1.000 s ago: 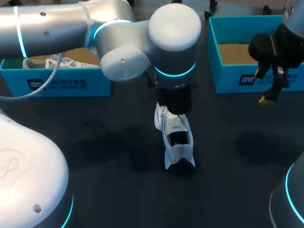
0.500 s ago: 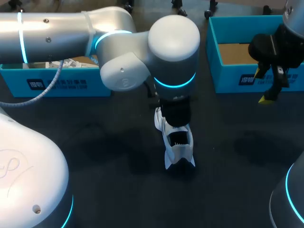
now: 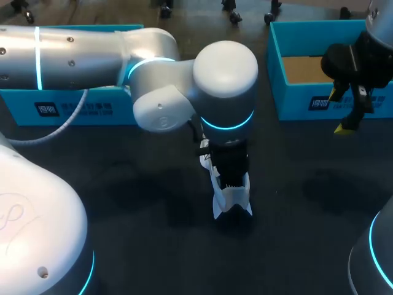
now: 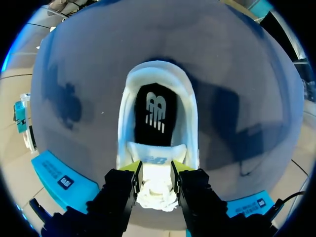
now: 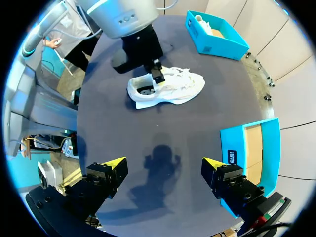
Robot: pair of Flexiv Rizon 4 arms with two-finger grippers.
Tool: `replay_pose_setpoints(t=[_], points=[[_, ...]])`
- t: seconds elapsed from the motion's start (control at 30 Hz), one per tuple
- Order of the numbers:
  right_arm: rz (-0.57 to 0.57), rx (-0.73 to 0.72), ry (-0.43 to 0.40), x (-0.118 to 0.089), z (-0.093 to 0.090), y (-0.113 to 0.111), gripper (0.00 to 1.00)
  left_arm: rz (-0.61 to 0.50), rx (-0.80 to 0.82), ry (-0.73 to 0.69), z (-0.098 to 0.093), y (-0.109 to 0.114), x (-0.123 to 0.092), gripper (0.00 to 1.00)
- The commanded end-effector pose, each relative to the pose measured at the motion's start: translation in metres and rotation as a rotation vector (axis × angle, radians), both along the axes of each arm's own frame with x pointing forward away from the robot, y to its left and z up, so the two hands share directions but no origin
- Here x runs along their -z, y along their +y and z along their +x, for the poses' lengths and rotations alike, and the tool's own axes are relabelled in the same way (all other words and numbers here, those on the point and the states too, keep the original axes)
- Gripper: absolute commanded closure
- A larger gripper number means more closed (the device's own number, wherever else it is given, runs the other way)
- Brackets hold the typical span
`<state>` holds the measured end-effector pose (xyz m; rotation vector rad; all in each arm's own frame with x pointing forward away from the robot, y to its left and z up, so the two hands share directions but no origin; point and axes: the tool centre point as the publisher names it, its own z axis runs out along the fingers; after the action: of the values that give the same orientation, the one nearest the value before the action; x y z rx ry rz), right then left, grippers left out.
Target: Take the shoe out of the shoebox, open the shoe tongue, remove and reinsert the insole, then place the shoe into the shoebox
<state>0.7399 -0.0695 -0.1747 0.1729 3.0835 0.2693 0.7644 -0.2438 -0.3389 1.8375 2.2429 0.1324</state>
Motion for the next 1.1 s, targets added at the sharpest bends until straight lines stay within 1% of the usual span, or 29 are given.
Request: replay_pose_setpoints(t=[0.03, 0.1, 0.27, 0.37, 0.43, 0.5, 0.53, 0.57, 0.6, 0.63, 0.67, 0.7, 1.1], points=[[-0.003, 0.001, 0.002, 0.001, 0.001, 0.001, 0.00, 0.005, -0.016, -0.003, 0.002, 0.002, -0.011, 0.61], [-0.003, 0.001, 0.002, 0.001, 0.001, 0.001, 0.00, 0.004, -0.027, 0.005, 0.000, 0.001, -0.012, 0.60], [-0.003, 0.001, 0.002, 0.001, 0.001, 0.001, 0.00, 0.008, -0.038, 0.023, -0.008, 0.000, 0.004, 0.59], [-0.003, 0.001, 0.002, 0.001, 0.001, 0.001, 0.00, 0.009, -0.045, 0.029, -0.012, 0.001, 0.007, 0.59], [-0.003, 0.001, 0.002, 0.001, 0.001, 0.001, 0.00, 0.006, -0.061, 0.033, -0.014, 0.002, 0.004, 0.59], [-0.003, 0.001, 0.002, 0.001, 0.001, 0.001, 0.00, 0.004, -0.111, 0.032, -0.015, 0.004, -0.003, 0.58], [-0.003, 0.001, 0.002, 0.001, 0.001, 0.001, 0.00, 0.005, -0.148, 0.033, -0.015, 0.006, -0.008, 0.58], [-0.003, 0.001, 0.002, 0.001, 0.001, 0.001, 0.00, 0.020, -0.230, 0.049, -0.016, 0.008, -0.013, 0.58], [-0.003, 0.001, 0.002, 0.001, 0.001, 0.001, 0.00, 0.030, -0.274, 0.055, -0.016, 0.009, -0.015, 0.58], [-0.003, 0.001, 0.002, 0.001, 0.001, 0.001, 0.00, 0.016, -0.337, 0.050, -0.019, 0.010, -0.021, 0.55], [-0.003, 0.001, 0.002, 0.001, 0.001, 0.001, 0.00, 0.018, -0.395, 0.038, -0.024, 0.011, -0.025, 0.44], [-0.003, 0.001, 0.002, 0.001, 0.001, 0.001, 0.00, 0.018, -0.395, 0.038, -0.024, 0.011, -0.025, 0.00], [-0.003, 0.001, 0.002, 0.001, 0.001, 0.001, 0.00, 0.018, -0.395, 0.038, -0.024, 0.011, -0.025, 0.00]])
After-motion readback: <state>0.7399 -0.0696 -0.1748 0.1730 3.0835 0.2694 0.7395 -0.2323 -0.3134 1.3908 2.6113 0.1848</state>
